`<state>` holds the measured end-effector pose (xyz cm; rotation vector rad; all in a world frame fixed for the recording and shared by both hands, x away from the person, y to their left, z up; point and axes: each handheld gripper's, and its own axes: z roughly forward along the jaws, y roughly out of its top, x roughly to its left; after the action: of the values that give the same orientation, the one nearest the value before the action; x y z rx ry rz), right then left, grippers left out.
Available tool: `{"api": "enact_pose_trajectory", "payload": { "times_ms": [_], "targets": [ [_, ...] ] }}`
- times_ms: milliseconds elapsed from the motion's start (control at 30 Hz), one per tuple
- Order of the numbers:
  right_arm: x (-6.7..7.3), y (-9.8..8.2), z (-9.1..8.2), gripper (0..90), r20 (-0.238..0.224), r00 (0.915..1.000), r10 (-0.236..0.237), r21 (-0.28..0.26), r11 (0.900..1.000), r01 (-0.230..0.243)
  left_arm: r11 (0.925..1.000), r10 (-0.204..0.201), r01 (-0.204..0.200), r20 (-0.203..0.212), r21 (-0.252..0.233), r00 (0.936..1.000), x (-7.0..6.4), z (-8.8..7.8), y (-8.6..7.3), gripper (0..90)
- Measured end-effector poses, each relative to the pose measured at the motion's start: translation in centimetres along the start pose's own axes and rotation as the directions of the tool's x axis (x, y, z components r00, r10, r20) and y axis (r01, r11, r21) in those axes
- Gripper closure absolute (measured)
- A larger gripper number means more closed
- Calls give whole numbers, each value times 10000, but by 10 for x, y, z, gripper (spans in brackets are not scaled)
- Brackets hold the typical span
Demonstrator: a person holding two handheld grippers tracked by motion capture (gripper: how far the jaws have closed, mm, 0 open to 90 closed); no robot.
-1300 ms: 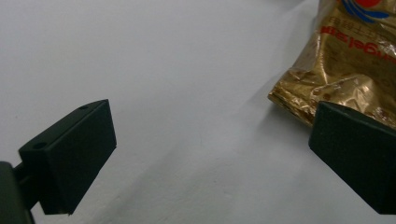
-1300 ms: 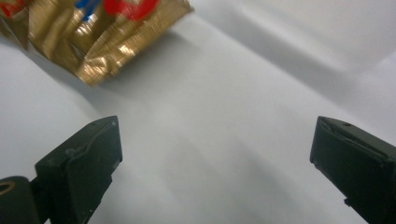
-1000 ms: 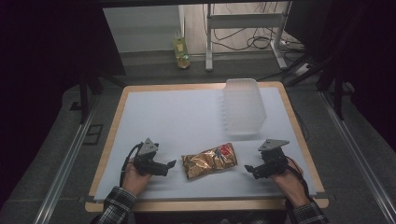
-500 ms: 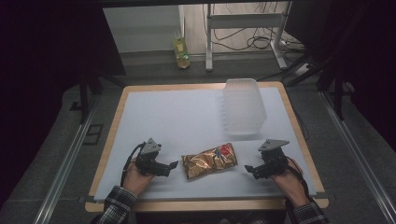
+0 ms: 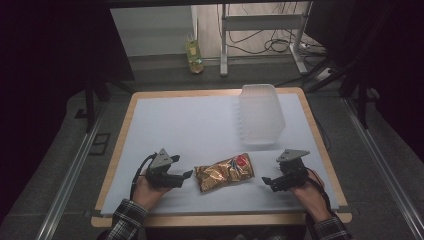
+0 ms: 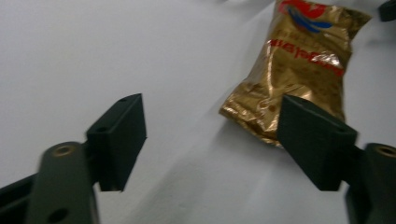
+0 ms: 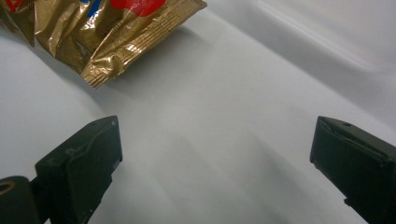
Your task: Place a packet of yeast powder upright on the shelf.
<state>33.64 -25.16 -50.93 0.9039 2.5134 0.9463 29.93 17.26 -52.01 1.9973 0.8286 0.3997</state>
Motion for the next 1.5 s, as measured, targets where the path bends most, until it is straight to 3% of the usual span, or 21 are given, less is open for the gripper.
{"api": "enact_pose_trajectory", "payload": {
  "times_ms": [200, 400, 767, 1133, 1200, 1300, 1367, 1467, 1500],
  "targets": [
    [0, 0, 0, 27, 13, 10000, -42, 1, 10000, 42, 9991, 344, -334, 398, -265, 9986, -7, -3, 4, 452],
    [1, 0, 0, 27, 30, 10000, -68, 10, 10000, 68, 9987, 426, -399, 854, -322, 9954, -13, -2, 7, 629],
    [3, 1, 1, 27, -3, 9999, -148, -31, 9999, 148, 9984, 569, -555, 1354, -142, 9892, -25, 8, 9, 894],
    [5, 4, 1, 27, -106, 9998, -195, -149, 9997, 194, 9965, 481, -604, 1927, 586, 9801, -32, 35, 5, 895],
    [5, 4, 1, 27, -113, 9997, -236, -158, 9996, 234, 9952, 509, -653, 1852, 724, 9814, -31, 39, 2, 896],
    [5, 5, 0, 27, -166, 9995, -254, -231, 9994, 250, 9950, 154, -342, 1938, 943, 9809, -29, 40, 2, 898],
    [5, 6, -1, 27, -191, 9996, -206, -266, 9994, 201, 9933, 415, -595, 1754, 987, 9836, -32, 39, 1, 900],
    [5, 7, -4, 27, -259, 9995, -189, -397, 9991, 179, 9918, 290, -499, 1729, 1176, 9845, -32, 37, -3, 900],
    [5, 7, -5, 27, -289, 9994, -212, -420, 9989, 200, 9862, 317, -584, 1698, 1548, 9850, -31, 36, -5, 900]
  ]
}}
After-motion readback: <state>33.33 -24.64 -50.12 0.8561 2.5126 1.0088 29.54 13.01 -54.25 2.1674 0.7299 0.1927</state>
